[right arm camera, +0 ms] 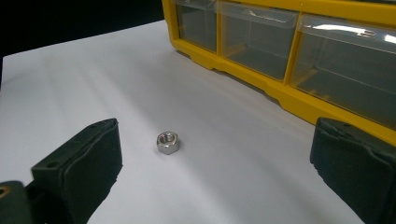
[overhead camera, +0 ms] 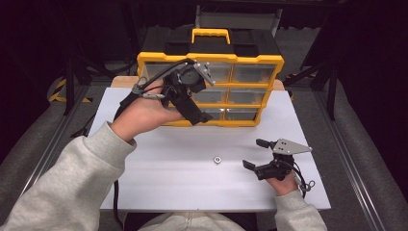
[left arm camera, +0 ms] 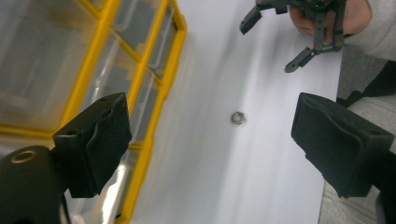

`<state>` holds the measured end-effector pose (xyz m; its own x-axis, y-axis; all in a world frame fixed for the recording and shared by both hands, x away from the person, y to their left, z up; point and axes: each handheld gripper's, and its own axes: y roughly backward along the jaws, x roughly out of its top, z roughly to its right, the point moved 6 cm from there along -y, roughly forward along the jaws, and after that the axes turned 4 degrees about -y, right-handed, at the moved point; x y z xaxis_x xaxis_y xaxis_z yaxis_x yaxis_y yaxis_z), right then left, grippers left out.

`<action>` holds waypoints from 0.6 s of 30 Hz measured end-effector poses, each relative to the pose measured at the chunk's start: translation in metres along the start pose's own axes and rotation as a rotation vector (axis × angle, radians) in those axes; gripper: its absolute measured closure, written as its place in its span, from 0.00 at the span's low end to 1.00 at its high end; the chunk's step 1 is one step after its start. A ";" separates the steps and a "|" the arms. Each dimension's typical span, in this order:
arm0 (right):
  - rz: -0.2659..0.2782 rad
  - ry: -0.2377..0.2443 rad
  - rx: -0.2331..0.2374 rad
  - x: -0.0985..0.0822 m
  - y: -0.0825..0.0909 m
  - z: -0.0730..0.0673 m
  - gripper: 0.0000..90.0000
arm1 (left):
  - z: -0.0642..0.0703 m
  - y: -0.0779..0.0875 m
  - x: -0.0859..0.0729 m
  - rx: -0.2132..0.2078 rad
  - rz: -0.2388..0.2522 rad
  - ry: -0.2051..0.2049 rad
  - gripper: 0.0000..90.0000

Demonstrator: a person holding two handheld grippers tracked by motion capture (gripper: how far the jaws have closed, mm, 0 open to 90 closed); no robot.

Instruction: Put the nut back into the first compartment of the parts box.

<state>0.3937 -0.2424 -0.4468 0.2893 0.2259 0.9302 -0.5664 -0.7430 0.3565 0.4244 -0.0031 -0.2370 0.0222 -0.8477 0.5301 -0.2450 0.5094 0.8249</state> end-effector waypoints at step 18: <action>0.014 -0.001 -0.004 0.002 0.003 0.001 0.03 | 0.025 -0.094 -0.019 -0.090 -0.064 -0.005 0.13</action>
<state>0.3933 -0.2444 -0.4445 0.2816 0.2147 0.9352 -0.5735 -0.7438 0.3434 0.4229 -0.0392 -0.3296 0.0304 -0.8795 0.4749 -0.1552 0.4652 0.8715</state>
